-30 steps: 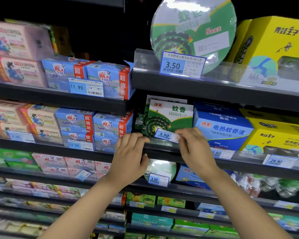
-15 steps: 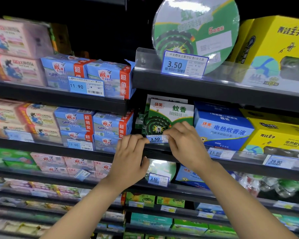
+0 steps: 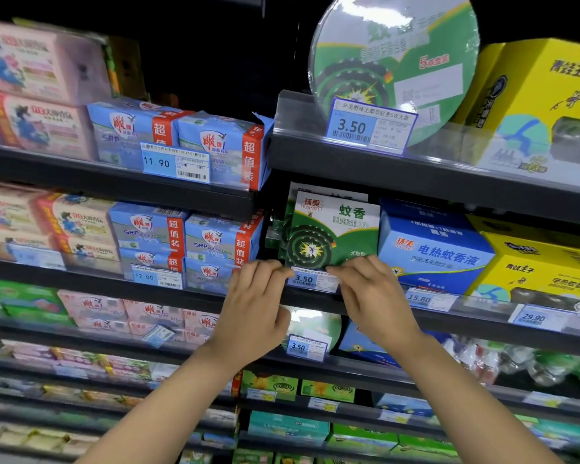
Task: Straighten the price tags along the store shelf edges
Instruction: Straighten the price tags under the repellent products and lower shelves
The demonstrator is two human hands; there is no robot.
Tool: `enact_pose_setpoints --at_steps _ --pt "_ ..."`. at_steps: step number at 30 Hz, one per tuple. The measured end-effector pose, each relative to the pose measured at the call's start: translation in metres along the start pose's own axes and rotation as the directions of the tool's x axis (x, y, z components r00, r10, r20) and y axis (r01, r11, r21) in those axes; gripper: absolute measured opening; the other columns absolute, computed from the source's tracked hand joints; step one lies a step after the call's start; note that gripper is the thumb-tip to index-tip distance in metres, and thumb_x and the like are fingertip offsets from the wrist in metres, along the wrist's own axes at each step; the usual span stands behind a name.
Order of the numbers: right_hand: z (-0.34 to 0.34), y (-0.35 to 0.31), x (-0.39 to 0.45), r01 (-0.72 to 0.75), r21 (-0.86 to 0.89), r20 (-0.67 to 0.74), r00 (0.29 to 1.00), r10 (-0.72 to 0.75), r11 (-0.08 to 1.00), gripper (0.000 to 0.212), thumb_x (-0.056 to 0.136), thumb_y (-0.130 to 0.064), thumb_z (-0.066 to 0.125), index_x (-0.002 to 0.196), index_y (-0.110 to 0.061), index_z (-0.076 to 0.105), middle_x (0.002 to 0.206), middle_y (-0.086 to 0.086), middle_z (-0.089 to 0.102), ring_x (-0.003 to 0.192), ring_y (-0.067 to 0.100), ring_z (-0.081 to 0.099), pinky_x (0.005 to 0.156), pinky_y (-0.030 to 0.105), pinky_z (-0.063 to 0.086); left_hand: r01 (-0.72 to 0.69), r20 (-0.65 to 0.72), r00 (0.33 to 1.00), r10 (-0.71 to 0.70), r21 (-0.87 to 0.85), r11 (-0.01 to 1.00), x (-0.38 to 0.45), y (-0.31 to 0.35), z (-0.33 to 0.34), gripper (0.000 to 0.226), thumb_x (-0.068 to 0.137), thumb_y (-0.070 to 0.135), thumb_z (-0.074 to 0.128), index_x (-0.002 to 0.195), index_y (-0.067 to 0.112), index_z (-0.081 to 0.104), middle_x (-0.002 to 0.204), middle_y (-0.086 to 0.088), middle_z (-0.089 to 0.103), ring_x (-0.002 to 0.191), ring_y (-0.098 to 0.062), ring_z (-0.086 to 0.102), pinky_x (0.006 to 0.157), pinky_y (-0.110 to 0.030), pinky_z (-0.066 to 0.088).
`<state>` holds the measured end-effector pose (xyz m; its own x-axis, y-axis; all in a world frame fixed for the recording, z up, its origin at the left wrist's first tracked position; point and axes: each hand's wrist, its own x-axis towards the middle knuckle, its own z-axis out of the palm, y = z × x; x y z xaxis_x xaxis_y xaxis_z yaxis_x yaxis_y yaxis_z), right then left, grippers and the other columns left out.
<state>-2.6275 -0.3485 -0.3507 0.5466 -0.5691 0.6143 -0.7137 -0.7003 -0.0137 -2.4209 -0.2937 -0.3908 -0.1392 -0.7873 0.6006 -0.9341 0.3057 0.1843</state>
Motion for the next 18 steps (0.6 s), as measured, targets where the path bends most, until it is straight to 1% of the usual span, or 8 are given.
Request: enact_pose_setpoints --at_steps 2,4,6,10,13,16,18 --pt "0.001 -0.002 -0.002 0.002 -0.007 -0.017 1.0 -0.002 1.0 0.032 0.081 0.001 0.058 0.11 -0.009 0.068 0.091 0.005 0.063 0.083 0.025 0.054 0.07 0.039 0.048 -0.003 0.001 1.0 0.003 -0.001 1.0 0.0 0.0 0.0 0.051 0.07 0.017 0.061 0.12 0.011 0.053 0.116 -0.004 0.05 0.112 -0.024 0.042 0.095 -0.036 0.036" --pt "0.002 -0.005 -0.002 0.015 -0.016 0.002 1.0 -0.015 1.0 0.035 0.083 -0.005 0.052 0.115 -0.01 0.065 0.094 0.005 0.063 0.085 0.025 0.053 0.071 0.038 0.047 -0.01 0.0 1.0 0.01 0.004 1.0 0.001 -0.001 0.0 0.052 0.069 0.016 0.065 0.12 0.011 0.053 0.116 -0.004 0.051 0.111 -0.024 0.043 0.093 -0.038 0.038" --pt "0.004 -0.006 -0.002 0.018 -0.015 0.027 0.999 -0.018 1.0 0.036 0.083 -0.006 0.051 0.116 -0.011 0.065 0.095 0.005 0.063 0.085 0.026 0.053 0.071 0.038 0.047 -0.019 -0.001 1.0 0.019 0.01 1.0 0.001 -0.001 -0.001 0.054 0.07 0.016 0.066 0.122 0.01 0.053 0.116 -0.005 0.052 0.11 -0.025 0.044 0.093 -0.038 0.039" --pt "0.008 -0.008 -0.006 -0.021 0.019 0.036 0.999 0.02 1.0 0.039 0.083 -0.004 0.052 0.118 -0.011 0.064 0.097 0.005 0.061 0.087 0.026 0.053 0.075 0.039 0.048 -0.032 0.018 0.999 0.032 0.027 0.999 0.001 -0.002 -0.002 0.062 0.074 0.018 0.064 0.133 0.01 0.048 0.117 -0.005 0.051 0.11 -0.025 0.044 0.092 -0.038 0.04" --pt "0.007 -0.01 -0.009 -0.036 0.027 0.04 0.999 0.035 0.999 0.041 0.082 -0.004 0.052 0.122 -0.012 0.061 0.101 0.005 0.06 0.09 0.025 0.052 0.079 0.038 0.047 -0.038 0.019 0.999 0.037 0.029 0.999 0.002 -0.003 -0.002 0.058 0.076 0.019 0.061 0.132 0.009 0.05 0.116 -0.005 0.051 0.109 -0.025 0.044 0.091 -0.038 0.04" --pt "0.006 -0.012 -0.011 -0.037 -0.005 0.056 0.998 0.037 0.999 0.039 0.088 -0.013 0.047 0.125 -0.012 0.058 0.106 0.005 0.061 0.094 0.025 0.052 0.082 0.038 0.046 -0.029 0.023 0.999 0.029 -0.005 1.0 0.004 -0.004 -0.003 0.054 0.077 0.021 0.056 0.13 0.009 0.052 0.116 -0.005 0.051 0.109 -0.024 0.044 0.091 -0.038 0.042" --pt "0.004 -0.013 -0.015 -0.054 -0.039 0.055 0.997 0.056 0.998 0.038 0.091 -0.02 0.044 0.126 -0.011 0.056 0.109 0.004 0.061 0.099 0.024 0.052 0.085 0.04 0.045 -0.046 0.038 0.998 0.048 -0.036 0.998 0.005 -0.007 -0.006 0.053 0.079 0.023 0.052 0.13 0.009 0.052 0.115 -0.004 0.052 0.109 -0.024 0.044 0.091 -0.038 0.044"
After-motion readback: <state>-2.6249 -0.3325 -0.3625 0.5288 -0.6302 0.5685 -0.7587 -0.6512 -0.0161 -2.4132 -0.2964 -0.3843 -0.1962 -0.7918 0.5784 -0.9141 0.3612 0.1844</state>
